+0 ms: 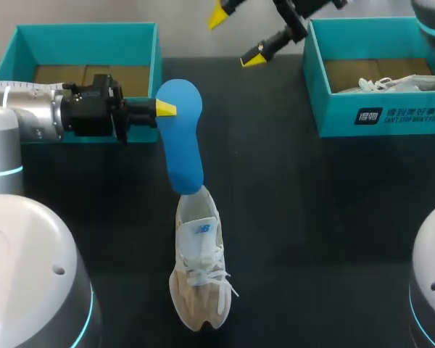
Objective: Take the shoe out of the shoebox, open the shoe tongue, remove and reinsert the insole, then place the shoe into the shoebox
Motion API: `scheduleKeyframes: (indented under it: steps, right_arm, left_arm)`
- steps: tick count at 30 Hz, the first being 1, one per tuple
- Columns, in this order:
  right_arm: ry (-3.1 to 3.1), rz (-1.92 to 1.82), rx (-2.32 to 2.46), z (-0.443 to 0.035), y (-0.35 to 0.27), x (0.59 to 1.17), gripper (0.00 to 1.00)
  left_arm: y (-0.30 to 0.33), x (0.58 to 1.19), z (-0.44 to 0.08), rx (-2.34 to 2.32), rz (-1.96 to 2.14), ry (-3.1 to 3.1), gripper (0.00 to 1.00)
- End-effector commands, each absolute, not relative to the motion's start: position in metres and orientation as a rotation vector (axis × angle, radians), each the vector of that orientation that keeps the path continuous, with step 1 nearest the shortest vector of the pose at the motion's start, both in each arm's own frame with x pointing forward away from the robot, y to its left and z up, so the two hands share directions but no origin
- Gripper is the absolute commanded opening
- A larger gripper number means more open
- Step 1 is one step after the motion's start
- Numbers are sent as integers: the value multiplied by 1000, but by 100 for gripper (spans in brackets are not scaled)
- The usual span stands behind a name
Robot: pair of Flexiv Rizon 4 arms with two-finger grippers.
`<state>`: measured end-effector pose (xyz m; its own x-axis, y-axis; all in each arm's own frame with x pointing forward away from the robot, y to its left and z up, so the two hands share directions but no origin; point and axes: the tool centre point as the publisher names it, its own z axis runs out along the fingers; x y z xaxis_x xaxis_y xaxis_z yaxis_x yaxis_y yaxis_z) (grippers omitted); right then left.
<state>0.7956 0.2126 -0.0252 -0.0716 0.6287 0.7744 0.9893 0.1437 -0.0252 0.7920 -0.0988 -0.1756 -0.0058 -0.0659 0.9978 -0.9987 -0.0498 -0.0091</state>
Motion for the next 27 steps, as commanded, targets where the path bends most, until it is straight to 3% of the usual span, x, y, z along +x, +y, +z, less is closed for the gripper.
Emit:
scheduleKeyframes:
  steps: [1,27]
  right_arm:
    - [-2087,-372,-1809,-19,218,800,100]
    - [-2200,-158,-2037,-6,245,786,100]
  left_arm:
    - [-98,791,-174,1295,1220,-1240,0]
    - [-98,791,-174,1295,1220,-1240,0]
